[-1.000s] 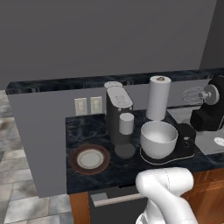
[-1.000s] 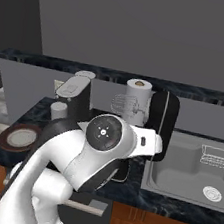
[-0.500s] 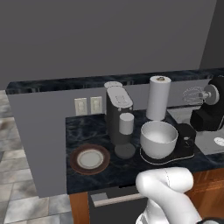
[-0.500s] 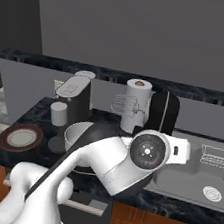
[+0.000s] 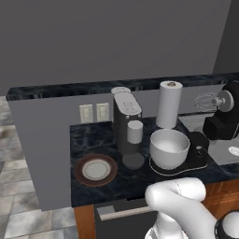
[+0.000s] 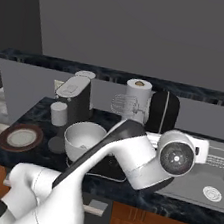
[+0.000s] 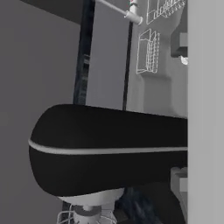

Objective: Add butter and sugar cubes to the stand mixer bowl and then turn on the stand mixer to begin making frosting.

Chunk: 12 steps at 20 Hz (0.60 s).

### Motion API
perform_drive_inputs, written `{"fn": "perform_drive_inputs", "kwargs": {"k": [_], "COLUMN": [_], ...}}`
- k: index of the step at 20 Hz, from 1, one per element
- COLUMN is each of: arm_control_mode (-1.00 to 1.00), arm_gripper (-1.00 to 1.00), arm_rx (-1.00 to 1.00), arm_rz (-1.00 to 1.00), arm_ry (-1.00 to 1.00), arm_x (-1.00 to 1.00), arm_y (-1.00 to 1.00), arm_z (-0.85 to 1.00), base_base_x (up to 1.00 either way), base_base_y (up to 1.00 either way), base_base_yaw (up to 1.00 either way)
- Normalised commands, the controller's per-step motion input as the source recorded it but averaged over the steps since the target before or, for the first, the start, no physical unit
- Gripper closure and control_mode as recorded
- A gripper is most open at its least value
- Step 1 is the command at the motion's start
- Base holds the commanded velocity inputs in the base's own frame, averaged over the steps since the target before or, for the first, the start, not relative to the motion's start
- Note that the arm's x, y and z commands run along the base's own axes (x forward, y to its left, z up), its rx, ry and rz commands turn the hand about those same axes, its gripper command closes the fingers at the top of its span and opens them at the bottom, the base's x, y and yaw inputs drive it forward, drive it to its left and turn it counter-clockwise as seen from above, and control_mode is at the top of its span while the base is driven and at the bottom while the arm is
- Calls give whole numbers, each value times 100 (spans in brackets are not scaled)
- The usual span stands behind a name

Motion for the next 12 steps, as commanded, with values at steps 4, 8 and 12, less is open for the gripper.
{"fn": "perform_drive_inputs", "kwargs": {"k": [4, 8, 12], "arm_control_mode": [-100, -100, -100], "arm_gripper": [-100, -100, -100], "arm_rx": [6, 7, 7], "arm_rz": [4, 14, 20], "arm_ry": [-10, -13, -14], "arm_x": [25, 4, 12], "arm_y": [-30, -26, -17], "arm_z": [0, 0, 0], "base_base_x": [0, 0, 0], "base_base_y": [0, 0, 0], "base_base_yaw": [0, 0, 0]}}
